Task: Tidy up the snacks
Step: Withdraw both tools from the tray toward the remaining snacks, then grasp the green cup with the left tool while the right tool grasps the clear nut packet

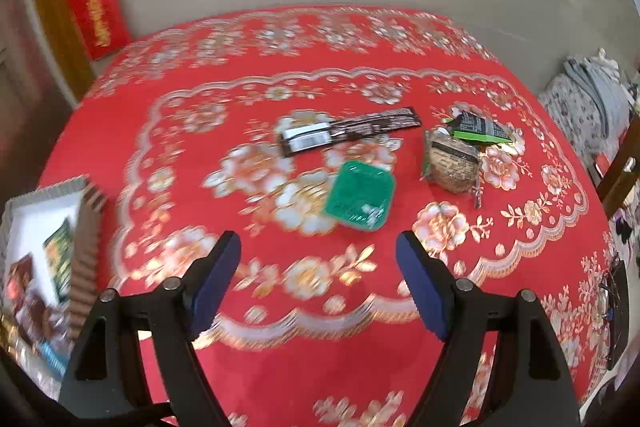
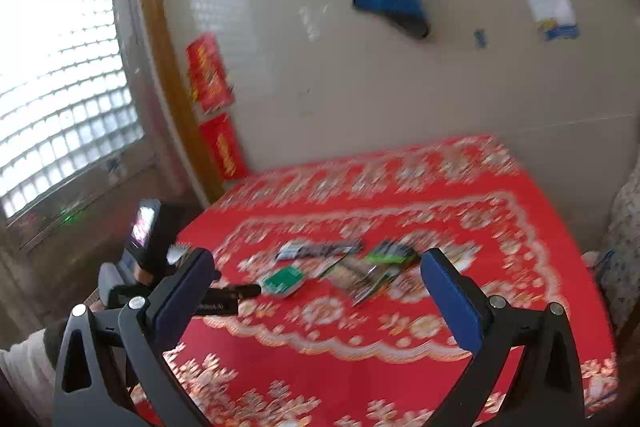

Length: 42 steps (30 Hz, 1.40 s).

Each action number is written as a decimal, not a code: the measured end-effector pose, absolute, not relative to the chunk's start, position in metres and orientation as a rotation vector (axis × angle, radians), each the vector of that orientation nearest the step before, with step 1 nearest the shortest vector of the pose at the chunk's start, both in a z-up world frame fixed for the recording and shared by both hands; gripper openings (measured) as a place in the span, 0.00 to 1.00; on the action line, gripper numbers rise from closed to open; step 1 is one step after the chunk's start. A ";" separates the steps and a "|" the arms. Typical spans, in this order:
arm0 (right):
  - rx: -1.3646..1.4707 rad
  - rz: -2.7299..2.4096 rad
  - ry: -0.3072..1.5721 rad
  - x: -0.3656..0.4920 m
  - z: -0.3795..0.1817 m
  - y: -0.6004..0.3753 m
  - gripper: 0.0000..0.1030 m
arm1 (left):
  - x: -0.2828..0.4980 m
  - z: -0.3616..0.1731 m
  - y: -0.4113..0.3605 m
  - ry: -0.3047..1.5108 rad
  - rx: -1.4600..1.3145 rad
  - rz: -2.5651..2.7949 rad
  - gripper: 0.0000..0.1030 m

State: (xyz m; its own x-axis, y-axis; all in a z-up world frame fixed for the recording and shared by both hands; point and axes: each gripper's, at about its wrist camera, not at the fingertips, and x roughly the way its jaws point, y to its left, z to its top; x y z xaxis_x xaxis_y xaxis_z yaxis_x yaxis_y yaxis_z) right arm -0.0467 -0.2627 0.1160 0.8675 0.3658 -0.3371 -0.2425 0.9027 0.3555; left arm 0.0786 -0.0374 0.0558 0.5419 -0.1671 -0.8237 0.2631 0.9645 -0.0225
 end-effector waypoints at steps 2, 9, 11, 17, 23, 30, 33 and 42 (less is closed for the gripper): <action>0.404 0.337 0.465 -0.040 0.104 -0.274 1.00 | 0.087 0.051 -0.046 0.972 0.120 -0.270 0.78; 0.348 0.325 0.588 -0.020 0.083 -0.267 1.00 | 0.108 0.040 -0.067 0.990 0.141 -0.305 0.78; 0.353 0.324 0.592 -0.019 0.082 -0.267 1.00 | 0.112 0.035 -0.070 1.011 0.143 -0.298 0.78; 0.359 0.311 0.622 -0.011 0.079 -0.270 1.00 | 0.119 0.029 -0.071 1.014 0.128 -0.295 0.78; 0.360 0.277 0.658 -0.002 0.072 -0.269 1.00 | 0.123 0.026 -0.074 1.016 0.134 -0.301 0.78; 0.307 0.245 0.746 0.022 0.061 -0.251 1.00 | 0.130 0.021 -0.071 1.031 0.102 -0.283 0.51; 0.337 0.233 0.790 0.039 0.055 -0.243 1.00 | 0.130 0.022 -0.068 1.024 0.095 -0.265 0.44; 0.336 0.133 0.933 0.093 0.036 -0.202 1.00 | 0.115 0.024 -0.037 1.022 0.035 -0.178 0.44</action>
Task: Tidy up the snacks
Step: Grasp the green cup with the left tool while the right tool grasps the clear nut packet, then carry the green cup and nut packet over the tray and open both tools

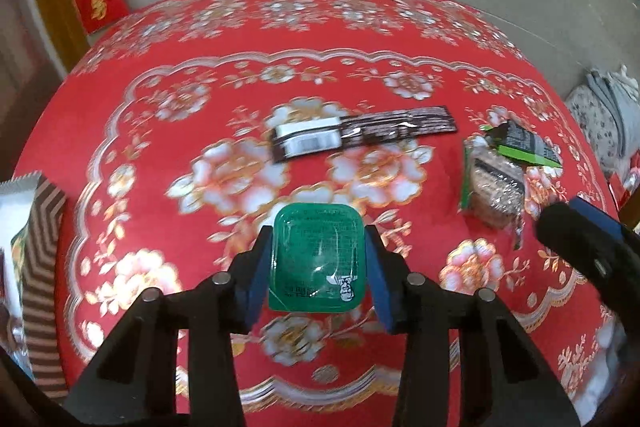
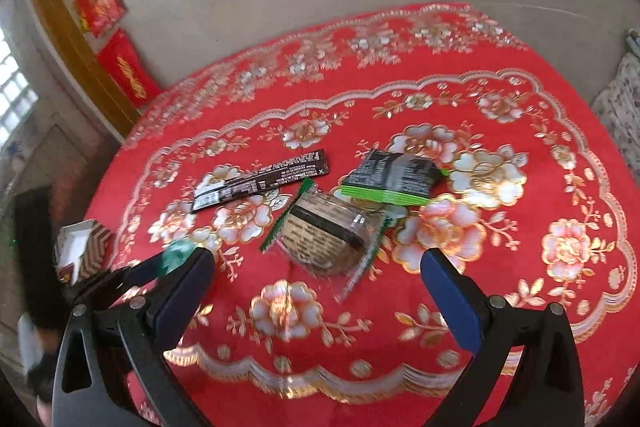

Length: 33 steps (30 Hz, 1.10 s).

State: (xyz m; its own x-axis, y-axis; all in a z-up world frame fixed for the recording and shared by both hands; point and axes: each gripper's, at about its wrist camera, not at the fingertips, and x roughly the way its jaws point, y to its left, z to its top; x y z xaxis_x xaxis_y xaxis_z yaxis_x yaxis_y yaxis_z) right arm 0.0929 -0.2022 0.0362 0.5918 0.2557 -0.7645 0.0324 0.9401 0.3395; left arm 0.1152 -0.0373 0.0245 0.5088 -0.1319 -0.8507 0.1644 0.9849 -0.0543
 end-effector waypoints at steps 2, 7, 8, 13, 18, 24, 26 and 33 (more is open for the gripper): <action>0.321 0.103 0.955 0.100 0.031 -0.196 0.99 | 0.111 0.026 -0.032 1.022 0.028 -0.177 0.44; 0.308 0.032 1.027 0.119 0.015 -0.188 0.87 | 0.095 0.029 -0.018 1.022 0.010 -0.205 0.44; 0.289 0.019 1.019 0.121 0.016 -0.186 0.80 | 0.093 0.030 -0.016 1.020 0.008 -0.211 0.44; 0.234 -0.009 1.031 0.131 0.016 -0.181 0.67 | 0.084 0.032 -0.009 1.022 -0.014 -0.233 0.44; 0.222 0.048 1.022 0.124 0.016 -0.184 0.61 | 0.077 0.032 -0.002 1.024 -0.025 -0.239 0.44; 0.219 0.107 1.009 0.098 0.018 -0.188 0.56 | 0.066 0.034 0.002 1.018 -0.021 -0.245 0.44; 0.203 0.125 1.008 0.091 0.019 -0.186 0.56 | 0.062 0.035 0.003 1.015 -0.017 -0.244 0.44; 0.161 0.195 0.946 0.047 0.034 -0.173 0.56 | 0.041 0.040 0.010 0.997 -0.010 -0.229 0.44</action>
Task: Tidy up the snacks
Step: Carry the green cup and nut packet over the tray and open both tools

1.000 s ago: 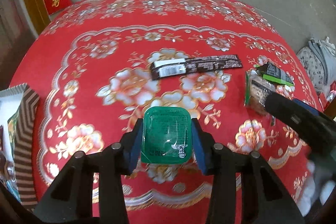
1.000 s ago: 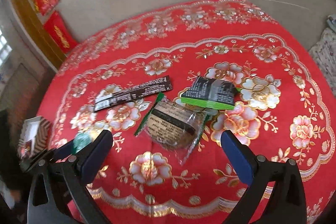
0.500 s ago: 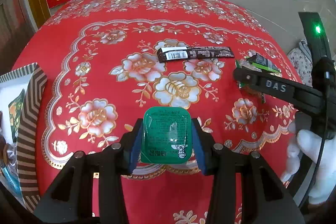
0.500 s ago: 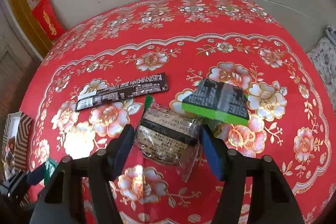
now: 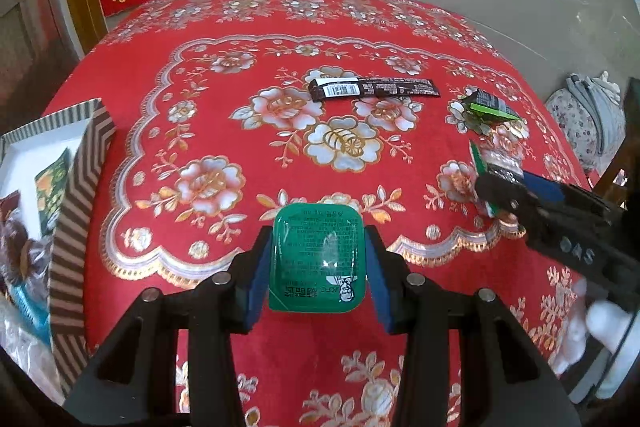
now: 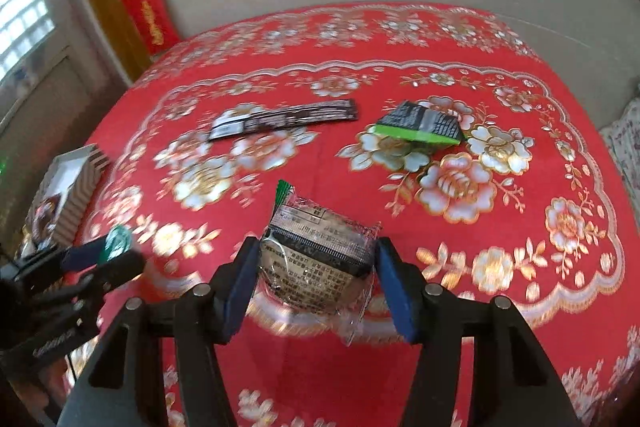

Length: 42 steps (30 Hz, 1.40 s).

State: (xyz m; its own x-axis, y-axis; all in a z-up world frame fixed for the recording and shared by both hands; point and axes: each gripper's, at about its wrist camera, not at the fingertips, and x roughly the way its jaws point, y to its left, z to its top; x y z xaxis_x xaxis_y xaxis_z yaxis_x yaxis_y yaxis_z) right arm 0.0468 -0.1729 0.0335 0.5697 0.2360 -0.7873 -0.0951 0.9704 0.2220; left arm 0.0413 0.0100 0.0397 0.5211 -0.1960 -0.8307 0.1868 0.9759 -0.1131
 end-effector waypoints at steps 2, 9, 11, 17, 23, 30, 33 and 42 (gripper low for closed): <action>0.152 0.217 0.939 0.037 0.037 -0.167 0.56 | 0.036 0.041 0.012 0.994 -0.015 -0.231 0.44; 0.138 0.277 0.910 0.017 0.049 -0.149 0.56 | 0.014 0.051 0.021 0.952 0.009 -0.195 0.44; 0.137 0.296 0.904 0.013 0.052 -0.143 0.56 | 0.009 0.055 0.025 0.937 0.013 -0.181 0.44; 0.103 0.356 0.874 0.003 0.067 -0.115 0.56 | -0.007 0.069 0.043 0.891 0.022 -0.140 0.44; 0.066 0.420 0.846 -0.001 0.082 -0.085 0.57 | -0.019 0.083 0.071 0.851 0.016 -0.086 0.44; 0.028 0.498 0.825 -0.003 0.095 -0.046 0.57 | -0.029 0.095 0.106 0.820 0.000 -0.015 0.44; 0.014 0.523 0.821 -0.003 0.097 -0.033 0.57 | -0.033 0.098 0.122 0.812 -0.007 0.018 0.44; -0.022 0.584 0.820 -0.007 0.100 -0.001 0.57 | -0.042 0.098 0.155 0.802 -0.024 0.086 0.44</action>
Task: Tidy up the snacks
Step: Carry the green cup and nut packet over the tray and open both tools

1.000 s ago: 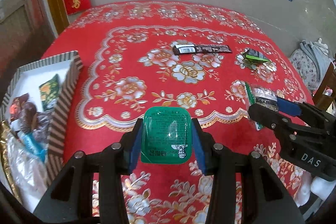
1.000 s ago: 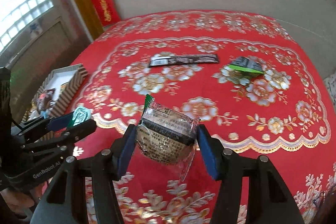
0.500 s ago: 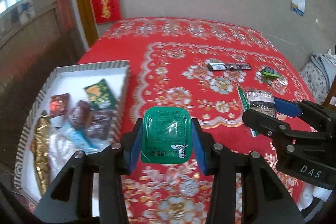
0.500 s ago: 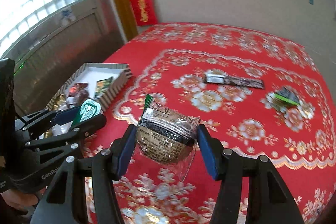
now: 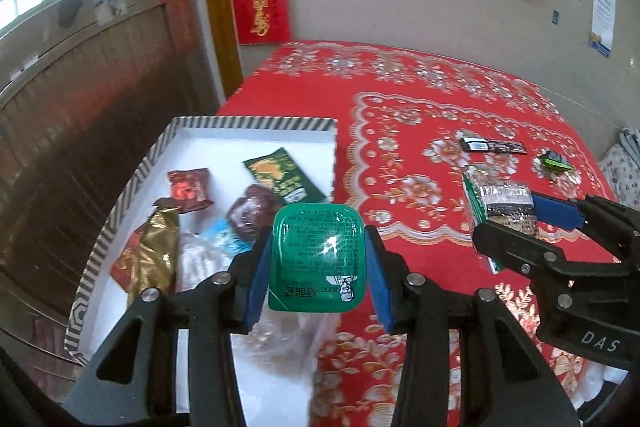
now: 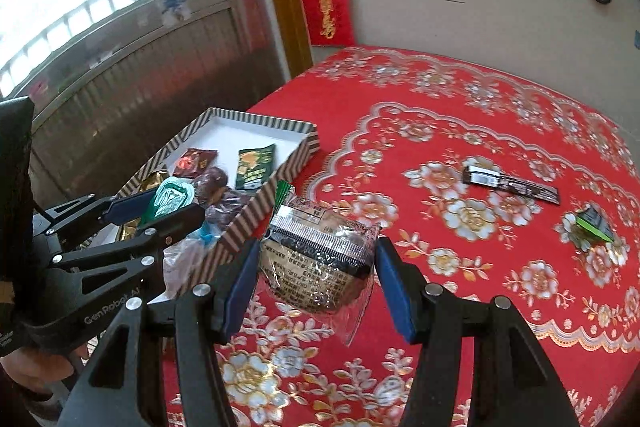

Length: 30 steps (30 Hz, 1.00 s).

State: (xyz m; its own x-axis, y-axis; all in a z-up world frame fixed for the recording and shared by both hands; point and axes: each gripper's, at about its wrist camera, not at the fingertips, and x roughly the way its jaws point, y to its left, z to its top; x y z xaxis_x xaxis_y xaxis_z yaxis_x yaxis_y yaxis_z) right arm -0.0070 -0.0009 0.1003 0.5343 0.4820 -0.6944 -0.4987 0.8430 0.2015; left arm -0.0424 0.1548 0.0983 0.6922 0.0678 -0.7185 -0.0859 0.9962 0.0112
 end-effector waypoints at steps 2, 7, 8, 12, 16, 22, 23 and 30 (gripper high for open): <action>-0.028 0.593 0.821 -0.008 0.100 0.005 0.57 | -0.045 0.099 0.161 0.795 -0.025 0.102 0.44; -0.046 0.621 0.823 -0.010 0.100 0.022 0.57 | -0.051 0.098 0.175 0.786 -0.032 0.138 0.44; -0.048 0.626 0.824 -0.009 0.100 0.025 0.57 | -0.052 0.097 0.178 0.785 -0.031 0.145 0.44; -0.067 0.656 0.831 -0.008 0.100 0.044 0.57 | -0.055 0.093 0.193 0.794 -0.047 0.164 0.44; -0.092 0.686 0.836 -0.006 0.099 0.063 0.57 | -0.061 0.086 0.210 0.808 -0.072 0.184 0.44; -0.121 0.735 0.860 -0.001 0.092 0.094 0.57 | -0.070 0.074 0.230 0.836 -0.096 0.199 0.44; -0.128 0.740 0.866 0.001 0.090 0.099 0.57 | -0.071 0.072 0.231 0.840 -0.094 0.199 0.44; -0.159 0.791 0.899 0.004 0.081 0.134 0.57 | -0.079 0.054 0.239 0.867 -0.102 0.197 0.44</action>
